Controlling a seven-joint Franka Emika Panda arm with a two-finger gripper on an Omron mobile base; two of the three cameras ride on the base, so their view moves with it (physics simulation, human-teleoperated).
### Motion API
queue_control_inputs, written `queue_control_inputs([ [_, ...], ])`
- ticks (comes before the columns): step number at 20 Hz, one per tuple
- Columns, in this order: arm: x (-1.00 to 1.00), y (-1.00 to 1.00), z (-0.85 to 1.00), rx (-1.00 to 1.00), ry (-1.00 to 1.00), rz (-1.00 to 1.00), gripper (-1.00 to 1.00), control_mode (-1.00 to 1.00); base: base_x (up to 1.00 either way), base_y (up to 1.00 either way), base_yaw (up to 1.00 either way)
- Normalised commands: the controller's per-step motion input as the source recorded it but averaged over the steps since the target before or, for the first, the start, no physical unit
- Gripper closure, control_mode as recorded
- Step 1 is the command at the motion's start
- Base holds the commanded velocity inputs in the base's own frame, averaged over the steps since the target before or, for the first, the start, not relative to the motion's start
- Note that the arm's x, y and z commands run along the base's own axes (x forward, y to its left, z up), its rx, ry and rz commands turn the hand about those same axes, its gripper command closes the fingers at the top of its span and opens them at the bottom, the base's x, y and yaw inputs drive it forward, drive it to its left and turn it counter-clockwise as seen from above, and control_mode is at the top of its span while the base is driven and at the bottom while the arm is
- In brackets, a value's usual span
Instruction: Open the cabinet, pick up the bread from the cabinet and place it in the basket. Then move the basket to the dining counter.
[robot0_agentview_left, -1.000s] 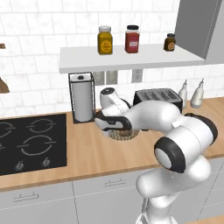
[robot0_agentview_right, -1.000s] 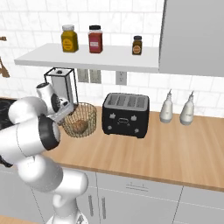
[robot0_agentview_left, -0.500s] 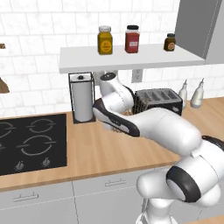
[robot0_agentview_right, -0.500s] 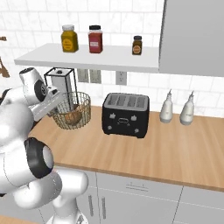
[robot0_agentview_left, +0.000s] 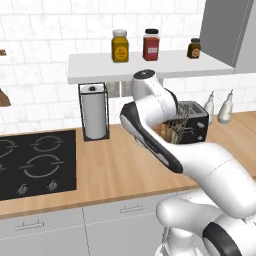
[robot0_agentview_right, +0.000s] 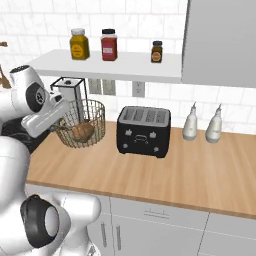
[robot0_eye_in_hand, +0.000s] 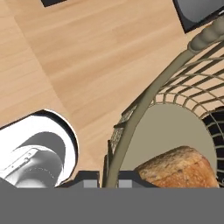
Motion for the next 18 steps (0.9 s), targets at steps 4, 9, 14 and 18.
queue_control_inputs([
  [4, -0.78, -0.62, 0.49, 0.0, 0.0, 0.0, 1.0, -1.0, 0.0, 0.0, 0.0],
  [9, -0.75, -0.57, 0.49, 0.04, 0.0, 0.0, 1.0, -1.0, 0.0, 0.0, 0.0],
  [14, -0.58, -0.18, 0.19, 0.15, -0.07, 0.01, 1.0, -1.0, 0.0, 0.0, 0.0],
  [18, 0.0, -0.03, -0.06, 0.02, 0.09, 0.0, 1.0, -1.0, 0.0, 0.0, 0.0],
])
